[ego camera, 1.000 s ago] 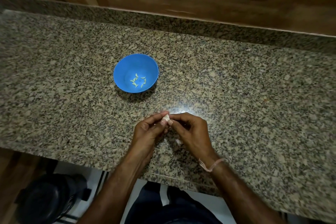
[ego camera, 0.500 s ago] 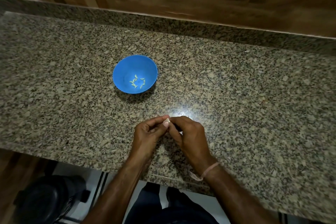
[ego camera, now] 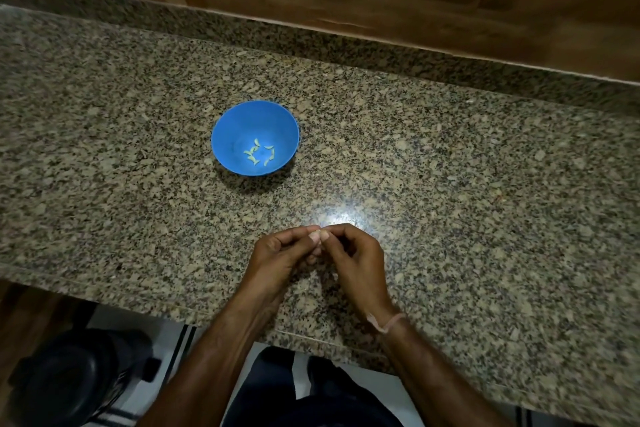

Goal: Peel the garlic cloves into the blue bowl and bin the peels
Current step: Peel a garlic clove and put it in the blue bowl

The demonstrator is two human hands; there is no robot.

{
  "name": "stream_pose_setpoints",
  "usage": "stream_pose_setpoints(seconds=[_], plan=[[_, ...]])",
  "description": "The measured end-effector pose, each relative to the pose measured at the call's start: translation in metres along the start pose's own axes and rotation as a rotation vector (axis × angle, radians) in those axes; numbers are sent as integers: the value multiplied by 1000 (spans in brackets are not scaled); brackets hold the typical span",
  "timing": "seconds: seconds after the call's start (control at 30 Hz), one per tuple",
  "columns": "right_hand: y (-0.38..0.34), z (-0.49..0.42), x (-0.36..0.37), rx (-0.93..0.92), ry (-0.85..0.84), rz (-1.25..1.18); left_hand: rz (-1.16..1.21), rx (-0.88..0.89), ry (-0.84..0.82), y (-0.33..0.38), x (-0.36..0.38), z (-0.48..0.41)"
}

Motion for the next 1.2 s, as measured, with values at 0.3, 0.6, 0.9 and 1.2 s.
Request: stream_pose_setpoints(seconds=[0.3, 0.6, 0.9, 1.2], plan=[[28, -12, -9, 203, 13, 143, -1095, 476, 52, 31, -36, -34], [42, -14, 8, 245, 95, 446, -1119, 572, 80, 15, -44, -17], [36, -10, 12, 156, 161, 632, -1186, 468, -31, -16, -49, 1], [33, -5, 19, 123, 225, 738, -1203, 452, -35, -16, -48, 0]])
Point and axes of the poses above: each hand's wrist, its own z-axis away from the middle knuckle, its own x-axis out of the palm, y = z × x, the point moved 6 cm from there along -z, towards the middle knuckle, and after that the axes turned 12 degrees about x, right-handed, at the moved point
